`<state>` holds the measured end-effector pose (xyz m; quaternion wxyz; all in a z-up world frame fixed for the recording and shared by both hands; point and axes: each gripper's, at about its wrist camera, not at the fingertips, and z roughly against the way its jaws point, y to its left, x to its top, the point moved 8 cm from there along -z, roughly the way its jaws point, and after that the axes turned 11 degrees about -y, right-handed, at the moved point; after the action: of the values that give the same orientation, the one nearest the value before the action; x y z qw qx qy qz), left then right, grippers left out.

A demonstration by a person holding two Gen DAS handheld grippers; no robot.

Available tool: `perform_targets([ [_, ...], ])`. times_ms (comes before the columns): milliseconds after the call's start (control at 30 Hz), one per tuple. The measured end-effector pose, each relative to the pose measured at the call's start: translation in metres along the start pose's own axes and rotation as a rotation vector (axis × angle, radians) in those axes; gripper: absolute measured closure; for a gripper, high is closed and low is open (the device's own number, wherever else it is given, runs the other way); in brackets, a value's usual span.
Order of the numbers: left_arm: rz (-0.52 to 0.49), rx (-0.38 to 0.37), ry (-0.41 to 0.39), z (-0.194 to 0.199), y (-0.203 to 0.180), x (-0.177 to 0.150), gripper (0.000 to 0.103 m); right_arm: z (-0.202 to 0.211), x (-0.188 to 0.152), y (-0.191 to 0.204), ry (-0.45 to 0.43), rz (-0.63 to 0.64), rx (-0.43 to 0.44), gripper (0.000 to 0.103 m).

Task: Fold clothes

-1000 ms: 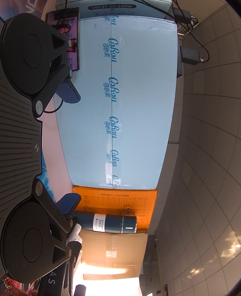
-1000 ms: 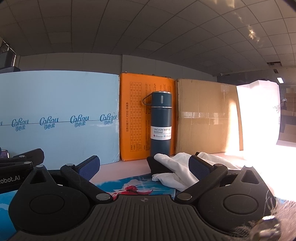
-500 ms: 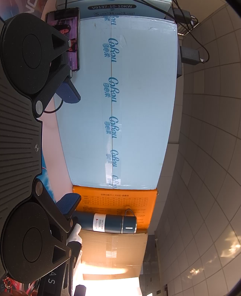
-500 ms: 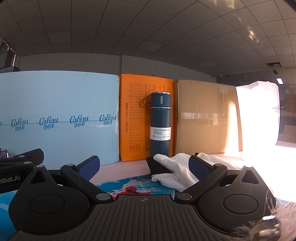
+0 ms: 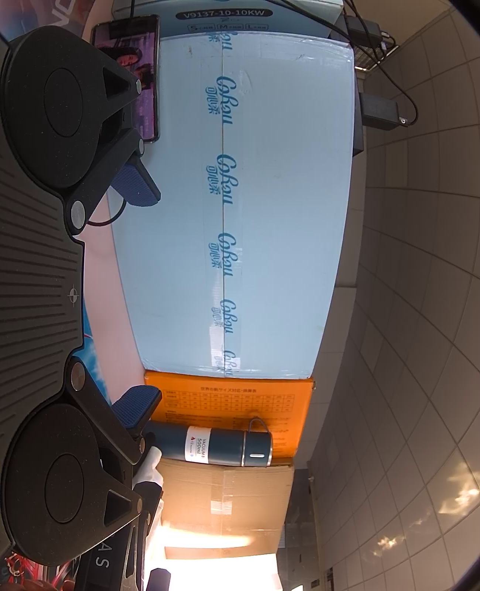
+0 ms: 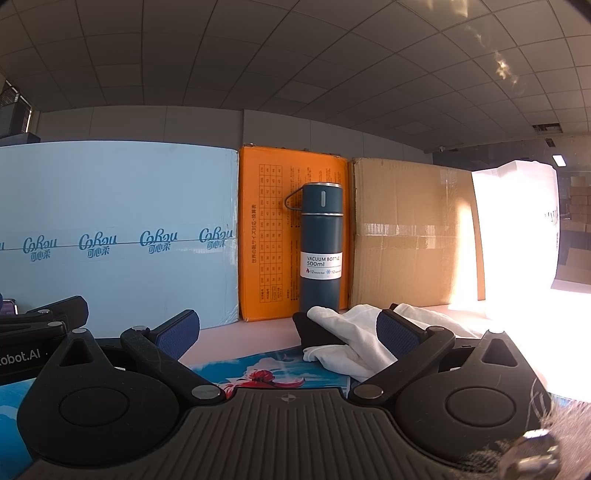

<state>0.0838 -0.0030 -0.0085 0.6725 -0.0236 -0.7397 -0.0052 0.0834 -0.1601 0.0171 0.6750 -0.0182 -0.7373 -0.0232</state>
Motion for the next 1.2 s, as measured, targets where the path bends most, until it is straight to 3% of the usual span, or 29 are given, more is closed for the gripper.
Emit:
perform_targets([
  [1200, 0.001, 0.014, 0.001, 0.0006, 0.0009, -0.0004, 0.0, -0.0006, -0.0003, 0.0001, 0.009, -0.012, 0.006, 0.0],
])
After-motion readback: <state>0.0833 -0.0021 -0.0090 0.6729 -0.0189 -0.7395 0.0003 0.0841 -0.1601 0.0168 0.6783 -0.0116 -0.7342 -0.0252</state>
